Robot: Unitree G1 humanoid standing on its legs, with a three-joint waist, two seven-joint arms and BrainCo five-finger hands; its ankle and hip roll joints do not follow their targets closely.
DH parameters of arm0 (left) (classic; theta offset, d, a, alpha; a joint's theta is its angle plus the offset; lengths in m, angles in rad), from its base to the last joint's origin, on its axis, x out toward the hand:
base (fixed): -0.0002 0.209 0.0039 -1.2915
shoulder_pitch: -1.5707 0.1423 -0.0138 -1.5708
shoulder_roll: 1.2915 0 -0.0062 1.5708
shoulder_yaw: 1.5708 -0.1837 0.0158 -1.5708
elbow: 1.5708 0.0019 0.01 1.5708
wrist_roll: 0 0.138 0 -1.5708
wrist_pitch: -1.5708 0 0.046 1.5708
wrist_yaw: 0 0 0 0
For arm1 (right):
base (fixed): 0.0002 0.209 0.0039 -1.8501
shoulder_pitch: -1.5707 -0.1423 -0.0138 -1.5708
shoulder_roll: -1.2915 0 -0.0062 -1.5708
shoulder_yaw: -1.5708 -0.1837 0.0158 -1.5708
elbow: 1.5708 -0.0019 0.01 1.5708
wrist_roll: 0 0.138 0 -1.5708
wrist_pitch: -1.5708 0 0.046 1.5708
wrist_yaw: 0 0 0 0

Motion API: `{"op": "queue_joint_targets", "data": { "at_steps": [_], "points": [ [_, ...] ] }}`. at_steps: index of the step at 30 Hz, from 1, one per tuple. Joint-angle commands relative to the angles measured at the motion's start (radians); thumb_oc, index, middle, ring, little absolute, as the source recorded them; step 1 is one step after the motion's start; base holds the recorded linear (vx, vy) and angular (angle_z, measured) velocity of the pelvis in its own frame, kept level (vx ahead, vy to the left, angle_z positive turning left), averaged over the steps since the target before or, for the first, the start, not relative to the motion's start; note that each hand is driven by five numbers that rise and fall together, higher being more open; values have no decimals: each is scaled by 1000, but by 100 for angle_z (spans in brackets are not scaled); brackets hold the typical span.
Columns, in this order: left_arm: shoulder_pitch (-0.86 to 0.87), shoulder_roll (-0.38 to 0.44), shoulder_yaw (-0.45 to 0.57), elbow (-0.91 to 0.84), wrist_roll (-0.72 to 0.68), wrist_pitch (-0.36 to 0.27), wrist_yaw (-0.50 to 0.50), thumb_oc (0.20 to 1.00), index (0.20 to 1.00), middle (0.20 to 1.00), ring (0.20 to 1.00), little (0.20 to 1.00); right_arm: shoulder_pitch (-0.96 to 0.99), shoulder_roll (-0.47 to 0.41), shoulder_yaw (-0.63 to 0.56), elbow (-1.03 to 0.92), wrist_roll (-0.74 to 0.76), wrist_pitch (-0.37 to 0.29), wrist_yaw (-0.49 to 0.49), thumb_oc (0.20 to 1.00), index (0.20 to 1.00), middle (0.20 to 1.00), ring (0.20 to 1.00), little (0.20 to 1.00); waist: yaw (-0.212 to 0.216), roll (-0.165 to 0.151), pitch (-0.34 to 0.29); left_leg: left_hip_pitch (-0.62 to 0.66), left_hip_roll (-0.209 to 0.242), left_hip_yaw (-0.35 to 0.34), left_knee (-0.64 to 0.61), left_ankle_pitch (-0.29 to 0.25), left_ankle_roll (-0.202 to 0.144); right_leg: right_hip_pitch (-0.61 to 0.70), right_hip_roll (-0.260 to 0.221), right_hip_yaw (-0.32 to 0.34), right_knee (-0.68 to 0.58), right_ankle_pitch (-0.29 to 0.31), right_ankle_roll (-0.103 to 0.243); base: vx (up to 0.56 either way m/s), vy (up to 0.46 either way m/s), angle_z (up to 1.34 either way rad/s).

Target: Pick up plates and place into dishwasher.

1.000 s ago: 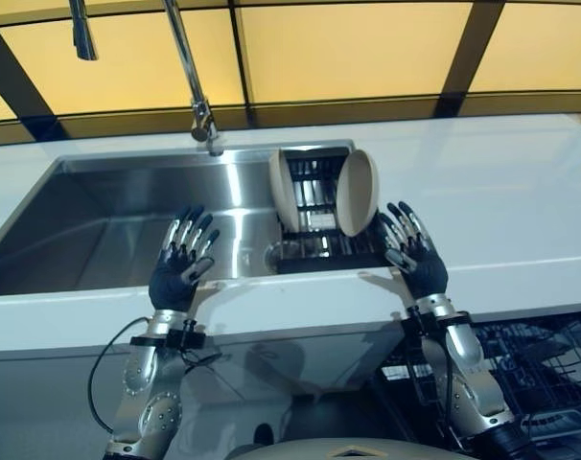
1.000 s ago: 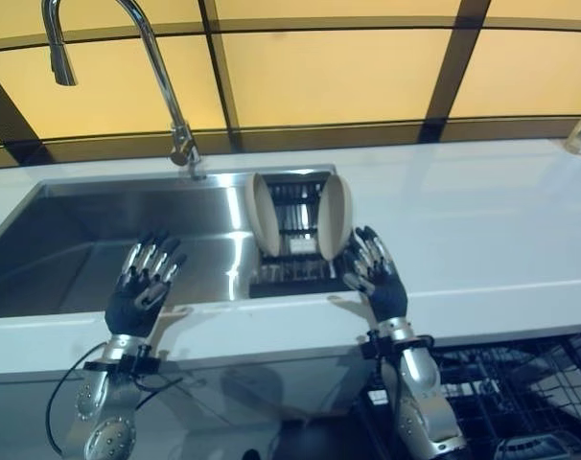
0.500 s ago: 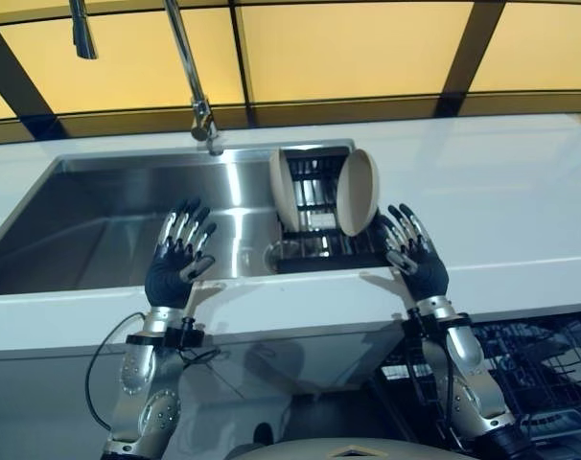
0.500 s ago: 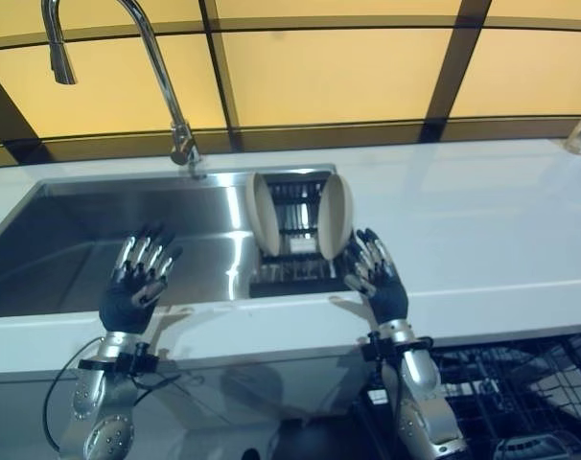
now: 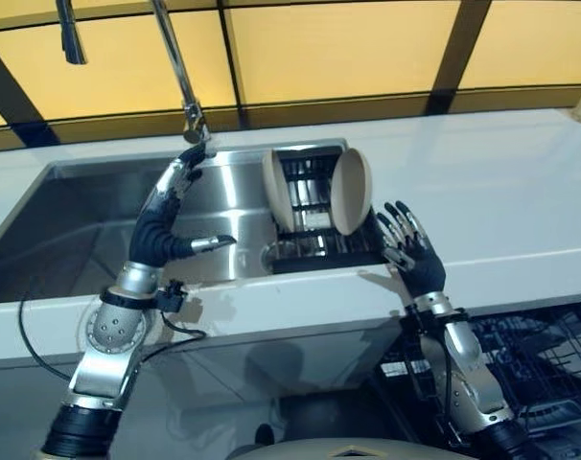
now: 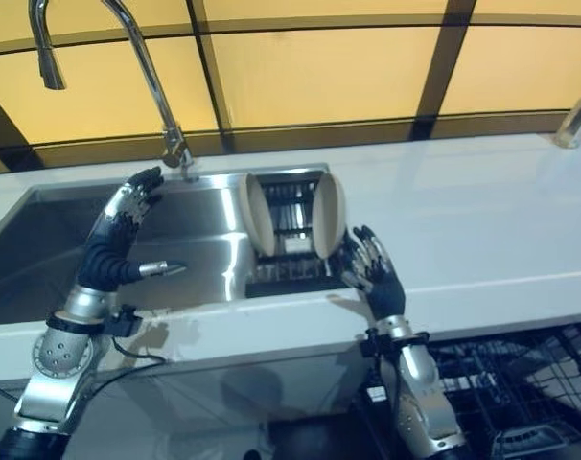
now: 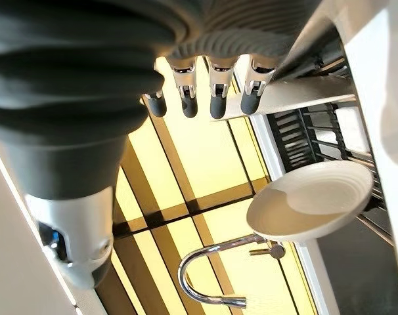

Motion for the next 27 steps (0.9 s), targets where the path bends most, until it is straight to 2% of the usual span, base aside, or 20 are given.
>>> {"op": "queue_joint_targets", "data": {
  "at_steps": [1, 2, 5, 8, 13, 18, 22, 27],
  "points": [
    [-109, 125, 37, 74, 210, -36, 89, 1000, 1000, 1000, 1000, 1000, -77, -21, 10, -69, 17, -21, 14, 1000, 1000, 1000, 1000, 1000, -24, -1, -52, 13, 16, -5, 10, -83, 15, -100, -11, -49, 13, 62, 42, 19, 32, -12],
    [-135, 191, 31, 95, 303, -23, 122, 1000, 1000, 1000, 1000, 1000, -83, -31, 12, -62, 22, -20, 11, 1000, 1000, 1000, 1000, 1000, -28, 4, -55, 13, 15, -2, 11, -83, 15, -100, -12, -48, 13, 63, 45, 16, 37, -6],
    [-217, 344, 7, 181, 415, -26, 171, 1000, 1000, 1000, 1000, 1000, -96, -50, 14, -56, 33, -14, 11, 1000, 1000, 1000, 1000, 1000, -37, 15, -59, 13, 14, 7, 11, -82, 16, -100, -16, -47, 10, 66, 50, 4, 23, -2],
    [-322, 497, -59, 265, 521, -7, 182, 1000, 1000, 1000, 1000, 1000, -108, -71, 27, -50, 43, -16, 8, 1000, 1000, 1000, 1000, 1000, -49, 31, -63, 12, 13, 18, 12, -82, 14, -102, -19, -46, 11, 69, 56, 0, 0, 0],
    [-462, 640, -199, 308, 649, 37, 164, 1000, 1000, 1000, 1000, 1000, -126, -102, 49, -22, 60, -42, -5, 1000, 1000, 1000, 1000, 1000, -56, 45, -60, 17, 7, 19, 13, -87, 15, -101, -24, -49, 14, 68, 62, 0, 0, 0],
    [-607, 694, -331, 350, 699, 36, 139, 1000, 1000, 1000, 1000, 1000, -141, -117, 77, -7, 74, -55, -13, 1000, 1000, 1000, 1000, 1000, -63, 52, -61, 21, 5, 25, 14, -91, 16, -100, -23, -50, 17, 68, 68, 0, 0, 0],
    [-692, 692, -447, 400, 757, 37, 123, 1000, 1000, 1000, 1000, 1000, -152, -123, 94, 3, 87, -60, -26, 1000, 1000, 1000, 1000, 1000, -65, 55, -63, 25, 6, 27, 14, -94, 16, -100, -24, -51, 25, 65, 72, 20, -4, -7],
    [-766, 658, -588, 516, 807, 42, 156, 1000, 1000, 1000, 1000, 1000, -154, -132, 110, 0, 91, -65, -37, 1000, 1000, 1000, 1000, 1000, -79, 54, -61, 28, 6, 31, 14, -96, 19, -105, -23, -43, 41, 60, 75, 0, 0, 0]
  ]
}}
